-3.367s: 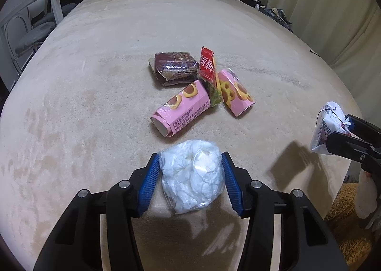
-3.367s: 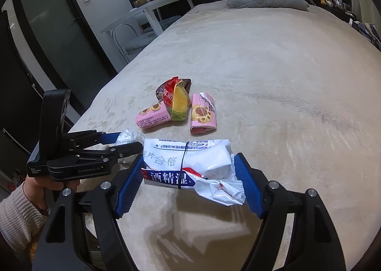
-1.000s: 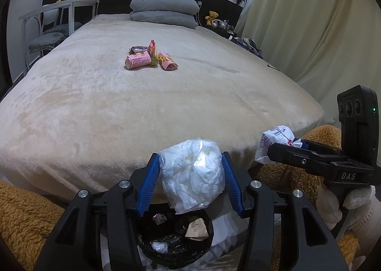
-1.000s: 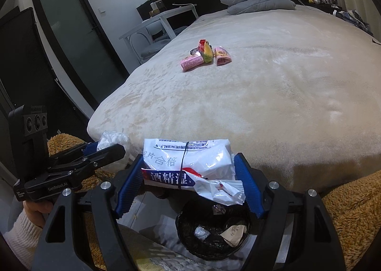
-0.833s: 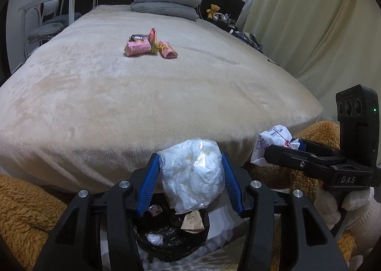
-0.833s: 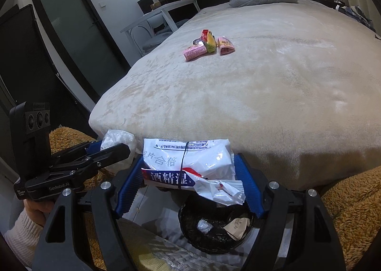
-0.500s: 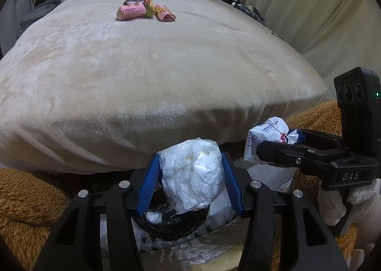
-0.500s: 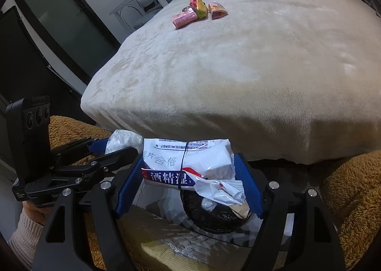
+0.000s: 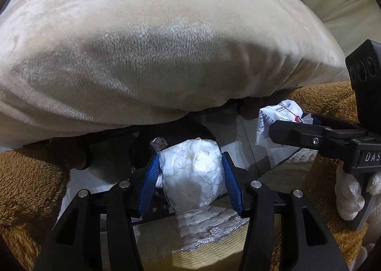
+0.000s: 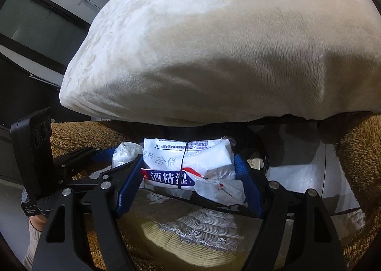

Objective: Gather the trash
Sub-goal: 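Open both tools over the bin, dropping the tissue and wet-wipe pack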

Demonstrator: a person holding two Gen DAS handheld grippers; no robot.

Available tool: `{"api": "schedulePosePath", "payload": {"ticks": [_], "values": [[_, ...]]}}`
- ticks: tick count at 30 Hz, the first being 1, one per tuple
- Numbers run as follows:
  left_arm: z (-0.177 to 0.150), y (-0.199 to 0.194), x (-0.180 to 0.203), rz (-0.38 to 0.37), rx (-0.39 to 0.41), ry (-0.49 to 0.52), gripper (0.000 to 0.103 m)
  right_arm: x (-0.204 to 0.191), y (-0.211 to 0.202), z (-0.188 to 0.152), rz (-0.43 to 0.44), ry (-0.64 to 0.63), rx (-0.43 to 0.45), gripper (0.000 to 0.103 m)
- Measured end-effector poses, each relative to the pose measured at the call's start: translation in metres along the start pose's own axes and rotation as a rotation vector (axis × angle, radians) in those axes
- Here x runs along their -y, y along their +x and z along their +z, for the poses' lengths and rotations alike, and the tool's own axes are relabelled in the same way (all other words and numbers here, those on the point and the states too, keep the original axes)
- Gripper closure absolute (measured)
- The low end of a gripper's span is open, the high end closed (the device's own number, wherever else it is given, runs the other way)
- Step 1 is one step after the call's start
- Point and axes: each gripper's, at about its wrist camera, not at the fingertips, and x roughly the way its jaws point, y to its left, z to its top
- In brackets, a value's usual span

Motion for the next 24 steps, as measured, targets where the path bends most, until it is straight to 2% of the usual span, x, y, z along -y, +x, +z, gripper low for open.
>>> {"api": "schedulePosePath", "payload": {"ticks": [14, 15, 16, 18, 24], "values": [[-0.003, 0.018, 0.004, 0.0, -0.1, -0.012, 0.051, 0.005, 0.028, 0.006, -0.001, 0.062, -0.094, 0.027], [-0.002, 0.019, 0.005, 0.007, -0.103, -0.008, 0.046, 0.006, 0.029, 0.006, 0.009, 0.069, -0.097, 0.022], [-0.001, 0.019, 0.006, 0.014, -0.099, -0.005, 0.041, 0.008, 0.029, 0.006, 0.018, 0.079, -0.1, 0.02], [-0.002, 0.016, 0.005, 0.016, -0.09, -0.008, 0.04, 0.01, 0.028, 0.006, 0.011, 0.089, -0.094, 0.017], [-0.001, 0.009, -0.003, 0.017, -0.066, -0.024, 0.04, 0.015, 0.024, 0.007, 0.017, 0.114, -0.077, 0.016]]}}
